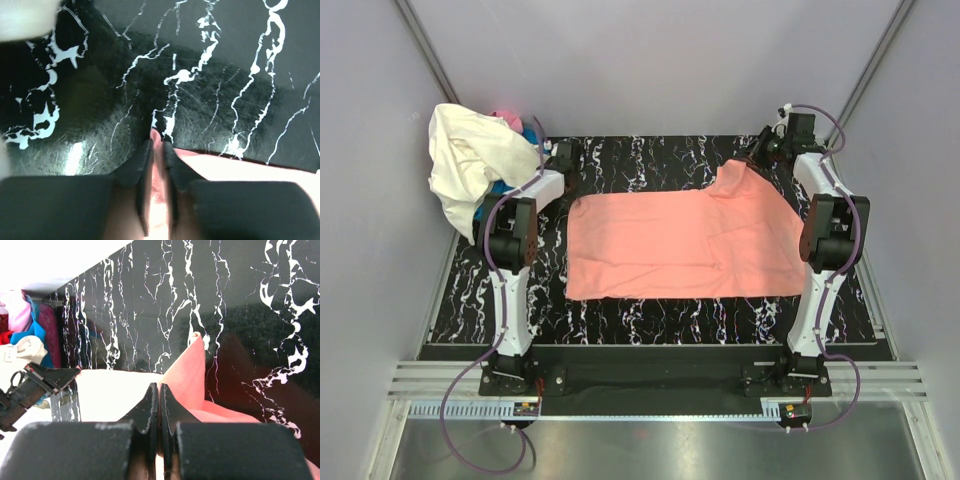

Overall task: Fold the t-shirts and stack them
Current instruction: Fold the tshirt

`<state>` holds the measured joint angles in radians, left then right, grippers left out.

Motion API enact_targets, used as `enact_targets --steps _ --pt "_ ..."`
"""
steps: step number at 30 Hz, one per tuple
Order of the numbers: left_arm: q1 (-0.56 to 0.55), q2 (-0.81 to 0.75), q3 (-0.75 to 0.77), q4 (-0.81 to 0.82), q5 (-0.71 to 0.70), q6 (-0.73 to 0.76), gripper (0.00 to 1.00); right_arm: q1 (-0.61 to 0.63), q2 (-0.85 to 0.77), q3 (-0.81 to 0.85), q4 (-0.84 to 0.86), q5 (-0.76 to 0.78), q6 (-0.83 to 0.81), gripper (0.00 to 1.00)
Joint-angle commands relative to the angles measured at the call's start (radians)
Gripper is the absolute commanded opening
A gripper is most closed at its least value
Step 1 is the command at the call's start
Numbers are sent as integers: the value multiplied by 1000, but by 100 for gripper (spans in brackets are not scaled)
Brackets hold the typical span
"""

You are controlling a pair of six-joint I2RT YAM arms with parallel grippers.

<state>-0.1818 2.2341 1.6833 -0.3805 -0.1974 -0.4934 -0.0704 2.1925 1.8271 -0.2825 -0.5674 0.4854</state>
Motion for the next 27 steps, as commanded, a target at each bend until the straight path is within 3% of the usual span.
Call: enact_targets --steps 1,2,17,27 --pt "-2 18 16 15 26 12 6 -3 12 55 13 -57 -48 0" --pt "-2 9 12 22 30 16 0 -9 12 57 9 -60 -63 0" --pt "-2 -364 -344 271 81 84 0 -39 -147 -158 167 -98 -83 0" --pt "-2 -502 -505 333 116 82 0 -39 -327 -400 220 15 -116 0"
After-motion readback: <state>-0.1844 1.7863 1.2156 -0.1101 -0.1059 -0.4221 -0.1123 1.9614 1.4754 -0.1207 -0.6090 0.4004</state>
